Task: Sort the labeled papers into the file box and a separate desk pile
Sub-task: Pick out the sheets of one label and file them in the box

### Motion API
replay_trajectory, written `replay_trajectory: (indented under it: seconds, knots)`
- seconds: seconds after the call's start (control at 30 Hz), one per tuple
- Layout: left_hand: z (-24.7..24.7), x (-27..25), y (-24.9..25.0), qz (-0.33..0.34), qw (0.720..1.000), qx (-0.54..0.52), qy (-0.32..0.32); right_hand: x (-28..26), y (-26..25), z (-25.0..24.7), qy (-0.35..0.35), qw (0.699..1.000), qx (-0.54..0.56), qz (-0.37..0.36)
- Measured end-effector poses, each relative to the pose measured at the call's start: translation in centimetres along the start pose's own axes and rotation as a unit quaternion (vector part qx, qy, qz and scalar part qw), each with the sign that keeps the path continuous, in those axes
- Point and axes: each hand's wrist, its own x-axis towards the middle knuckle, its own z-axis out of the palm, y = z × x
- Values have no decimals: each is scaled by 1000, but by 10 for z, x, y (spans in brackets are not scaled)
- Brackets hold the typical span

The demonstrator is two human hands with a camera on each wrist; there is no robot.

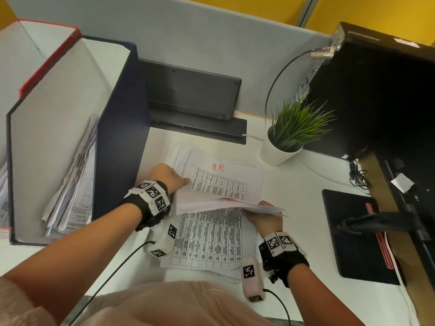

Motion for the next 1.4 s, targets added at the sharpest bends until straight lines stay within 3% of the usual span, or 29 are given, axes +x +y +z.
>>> replay_trajectory:
  seconds: [0.17, 0.4, 0.53, 0.6, 0.73, 0.83, 0.93, 1.1, 1.2, 1.27, 1.4]
  knots:
    - [2, -3, 1, 19, 999, 27, 6, -2, 0, 1, 11, 1000, 15, -10]
    - [5, -6, -7, 101, 993, 63, 6, 1, 4, 2, 21, 1000, -6, -15]
    - [9, -19, -14, 164, 985, -37, 40, 2, 1, -1, 19, 999, -32, -35]
    - [9, -26, -19, 189, 979, -82, 9, 3, 3, -1, 43, 999, -15, -24]
    - [3, -34, -26, 184, 968, -158, -58, 4, 2, -1, -5, 1000, -24, 9]
    - [0, -37, -23, 177, 964, -183, -76, 2, -4, -3, 4, 999, 35, -8]
    - [-1, -37, -20, 176, 959, -207, -82, -1, -7, -4, 47, 995, 83, -2]
    - [-2, -36, -18, 169, 962, -198, -79, 0, -7, -6, 34, 995, 90, 21]
    - [-2, -35, -11, 160, 967, -189, -64, -2, -11, -5, 34, 988, 149, 34]
    - [-5, -38, -4, 147, 966, -206, -57, 0, -12, -5, 38, 993, 107, 25]
    - [-12, -47, 5, 104, 944, -277, -147, 3, -20, -5, 31, 991, 129, 21]
